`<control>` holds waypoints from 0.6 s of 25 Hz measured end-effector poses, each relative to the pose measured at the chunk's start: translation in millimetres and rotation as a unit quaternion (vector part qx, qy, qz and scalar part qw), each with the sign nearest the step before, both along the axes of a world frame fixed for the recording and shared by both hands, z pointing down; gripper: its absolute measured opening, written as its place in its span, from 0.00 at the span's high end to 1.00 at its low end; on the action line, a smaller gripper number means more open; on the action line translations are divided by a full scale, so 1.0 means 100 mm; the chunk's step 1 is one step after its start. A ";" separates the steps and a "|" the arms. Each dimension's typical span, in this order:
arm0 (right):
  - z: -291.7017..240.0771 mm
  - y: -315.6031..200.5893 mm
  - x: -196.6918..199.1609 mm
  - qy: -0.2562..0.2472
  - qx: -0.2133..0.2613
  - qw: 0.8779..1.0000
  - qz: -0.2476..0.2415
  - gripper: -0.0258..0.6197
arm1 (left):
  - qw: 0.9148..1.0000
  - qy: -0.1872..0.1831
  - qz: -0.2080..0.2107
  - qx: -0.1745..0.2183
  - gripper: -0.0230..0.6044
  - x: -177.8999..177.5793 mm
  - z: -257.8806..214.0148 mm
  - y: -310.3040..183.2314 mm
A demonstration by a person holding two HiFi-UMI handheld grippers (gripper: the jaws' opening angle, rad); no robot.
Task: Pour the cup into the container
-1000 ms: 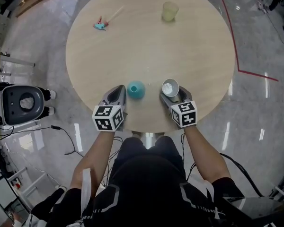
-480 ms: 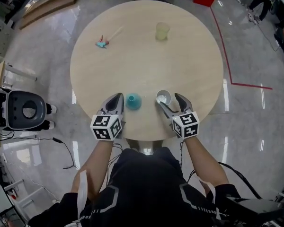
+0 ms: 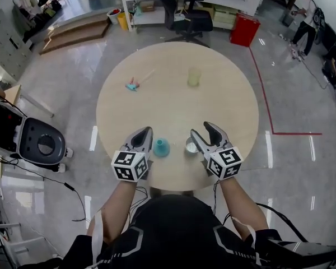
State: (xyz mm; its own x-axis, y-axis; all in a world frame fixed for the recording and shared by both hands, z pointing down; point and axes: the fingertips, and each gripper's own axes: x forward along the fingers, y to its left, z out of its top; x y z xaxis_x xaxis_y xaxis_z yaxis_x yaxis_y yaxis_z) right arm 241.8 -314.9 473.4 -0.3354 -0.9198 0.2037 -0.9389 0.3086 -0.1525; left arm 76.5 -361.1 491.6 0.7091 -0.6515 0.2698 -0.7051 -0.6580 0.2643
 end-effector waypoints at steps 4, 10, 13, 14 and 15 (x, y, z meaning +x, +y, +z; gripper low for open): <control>-0.35 -0.10 0.04 -0.018 0.020 1.000 0.000 0.93 | 1.000 0.010 0.011 0.023 0.98 0.08 -0.32 0.02; -0.47 0.05 0.09 -0.009 0.009 1.000 -0.022 0.95 | 0.999 0.036 0.025 0.025 0.98 0.25 -0.54 0.31; -0.54 0.15 0.13 -0.017 0.002 0.999 -0.030 0.95 | 0.999 0.039 0.019 0.014 0.98 0.27 -0.58 0.45; -0.59 0.19 0.15 -0.018 0.003 0.999 -0.036 0.95 | 0.999 0.038 0.017 0.012 0.98 0.27 -0.60 0.51; -0.65 0.24 0.17 -0.018 0.007 0.999 -0.042 0.95 | 0.999 0.036 0.016 0.012 0.98 0.27 -0.62 0.57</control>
